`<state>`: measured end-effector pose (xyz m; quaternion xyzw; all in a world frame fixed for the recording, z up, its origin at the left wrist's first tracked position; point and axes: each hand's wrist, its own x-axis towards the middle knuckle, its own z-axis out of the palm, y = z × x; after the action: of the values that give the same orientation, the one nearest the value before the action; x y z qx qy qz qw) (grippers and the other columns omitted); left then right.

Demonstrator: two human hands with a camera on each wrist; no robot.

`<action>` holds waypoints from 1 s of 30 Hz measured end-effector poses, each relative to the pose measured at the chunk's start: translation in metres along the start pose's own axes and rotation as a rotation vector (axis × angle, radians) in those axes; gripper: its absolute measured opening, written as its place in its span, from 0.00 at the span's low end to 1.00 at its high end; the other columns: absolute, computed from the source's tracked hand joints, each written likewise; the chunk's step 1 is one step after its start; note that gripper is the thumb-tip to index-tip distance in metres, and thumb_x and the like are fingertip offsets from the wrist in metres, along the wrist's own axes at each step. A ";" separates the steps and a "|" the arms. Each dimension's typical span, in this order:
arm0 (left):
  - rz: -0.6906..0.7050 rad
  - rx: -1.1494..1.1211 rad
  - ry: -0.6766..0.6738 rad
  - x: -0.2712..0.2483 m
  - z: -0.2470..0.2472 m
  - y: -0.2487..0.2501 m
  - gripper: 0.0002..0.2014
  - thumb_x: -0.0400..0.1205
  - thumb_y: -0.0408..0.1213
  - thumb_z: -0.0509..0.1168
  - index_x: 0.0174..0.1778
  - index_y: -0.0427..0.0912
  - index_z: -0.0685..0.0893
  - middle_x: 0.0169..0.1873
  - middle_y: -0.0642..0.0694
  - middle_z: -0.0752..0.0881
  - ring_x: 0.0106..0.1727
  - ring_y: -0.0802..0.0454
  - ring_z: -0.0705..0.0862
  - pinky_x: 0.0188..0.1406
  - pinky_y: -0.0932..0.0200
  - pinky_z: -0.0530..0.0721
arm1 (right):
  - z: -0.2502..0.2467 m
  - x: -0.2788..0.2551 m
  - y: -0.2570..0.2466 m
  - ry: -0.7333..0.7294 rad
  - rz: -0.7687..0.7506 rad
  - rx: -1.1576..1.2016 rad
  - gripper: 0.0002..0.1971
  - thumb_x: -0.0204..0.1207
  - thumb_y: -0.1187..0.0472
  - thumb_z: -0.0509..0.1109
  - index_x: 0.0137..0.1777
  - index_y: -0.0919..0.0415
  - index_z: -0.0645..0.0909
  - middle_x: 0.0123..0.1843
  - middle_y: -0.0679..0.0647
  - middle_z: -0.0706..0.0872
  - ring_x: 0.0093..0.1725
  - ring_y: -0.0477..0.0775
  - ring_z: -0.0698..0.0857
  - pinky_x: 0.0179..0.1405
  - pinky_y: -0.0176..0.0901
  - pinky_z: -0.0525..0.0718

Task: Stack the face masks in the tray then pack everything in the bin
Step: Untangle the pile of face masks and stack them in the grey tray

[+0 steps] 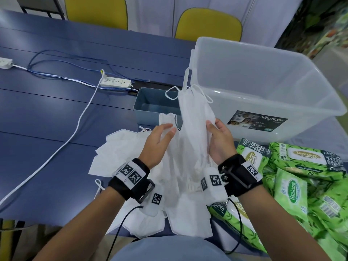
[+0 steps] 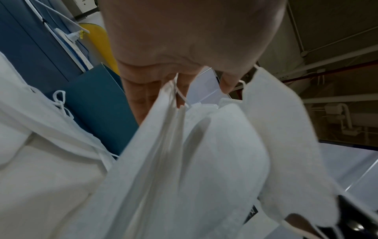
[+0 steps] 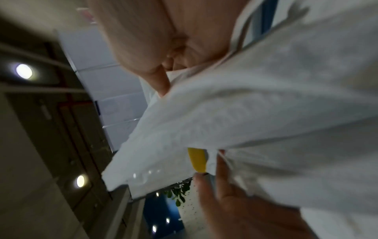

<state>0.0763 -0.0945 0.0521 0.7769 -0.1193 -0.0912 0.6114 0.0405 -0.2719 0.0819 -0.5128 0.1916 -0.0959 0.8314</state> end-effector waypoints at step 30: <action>0.169 0.078 0.286 0.023 -0.068 0.005 0.12 0.81 0.27 0.63 0.52 0.46 0.87 0.51 0.54 0.87 0.51 0.70 0.81 0.55 0.77 0.74 | 0.026 0.002 -0.043 -0.193 -0.006 0.034 0.06 0.82 0.69 0.61 0.53 0.61 0.78 0.49 0.55 0.89 0.48 0.54 0.88 0.56 0.55 0.84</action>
<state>0.1174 -0.0391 0.0729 0.7922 -0.0992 0.0767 0.5972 0.0547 -0.2709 0.1300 -0.5059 0.1076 -0.0519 0.8543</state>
